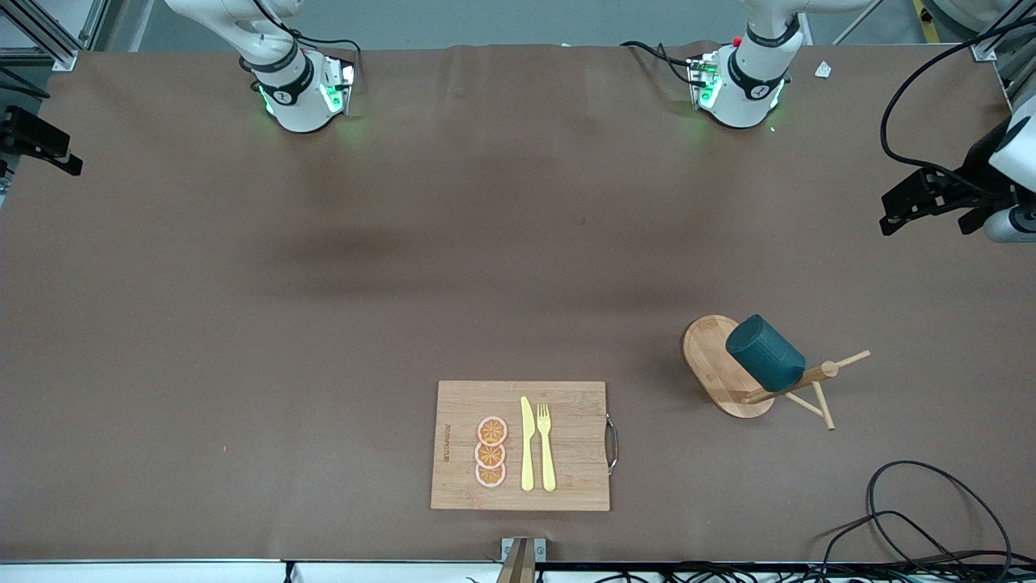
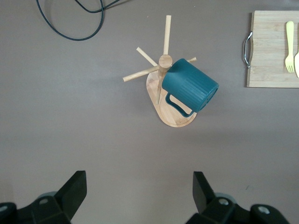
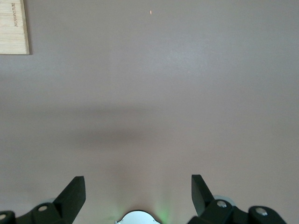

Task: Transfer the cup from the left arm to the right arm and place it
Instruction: 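Move the left gripper toward the teal mug on the wooden stand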

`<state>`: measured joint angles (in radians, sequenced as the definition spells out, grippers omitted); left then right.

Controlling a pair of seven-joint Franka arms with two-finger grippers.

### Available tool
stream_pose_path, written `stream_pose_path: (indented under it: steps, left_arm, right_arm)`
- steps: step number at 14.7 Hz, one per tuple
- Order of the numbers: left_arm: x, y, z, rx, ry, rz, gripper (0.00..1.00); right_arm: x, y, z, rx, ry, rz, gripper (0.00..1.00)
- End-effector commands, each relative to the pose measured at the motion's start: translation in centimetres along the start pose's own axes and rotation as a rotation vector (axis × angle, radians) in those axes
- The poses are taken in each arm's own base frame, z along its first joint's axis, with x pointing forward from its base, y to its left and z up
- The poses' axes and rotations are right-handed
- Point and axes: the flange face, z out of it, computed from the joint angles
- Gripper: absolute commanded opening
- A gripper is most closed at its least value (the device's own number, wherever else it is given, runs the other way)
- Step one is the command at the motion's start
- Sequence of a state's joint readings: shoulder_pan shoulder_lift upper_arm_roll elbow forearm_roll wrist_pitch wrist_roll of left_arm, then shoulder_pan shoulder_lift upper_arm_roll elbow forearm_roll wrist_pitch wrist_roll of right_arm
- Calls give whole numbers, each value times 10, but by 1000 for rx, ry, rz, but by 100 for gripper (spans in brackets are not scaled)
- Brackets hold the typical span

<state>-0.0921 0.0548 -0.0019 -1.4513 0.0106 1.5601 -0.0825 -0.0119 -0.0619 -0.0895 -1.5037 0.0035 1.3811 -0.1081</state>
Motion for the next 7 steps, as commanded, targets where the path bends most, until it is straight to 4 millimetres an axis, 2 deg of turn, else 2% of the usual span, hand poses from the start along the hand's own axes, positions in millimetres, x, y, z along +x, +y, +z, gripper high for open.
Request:
stream_pose_path:
  steps: [1,4,7]
  left_arm:
    - [3,-1,-4,17,12,19,100]
    - [3,0,-3,20,9,17,100]
    - [2,9,17,30,-40,15,100]
  right_arm:
    - [-5,2,-1,-10,3,-1,100]
    - [-5,0,0,-10,-3,-2,100]
    - [-5,0,1,-8,-8,2,100]
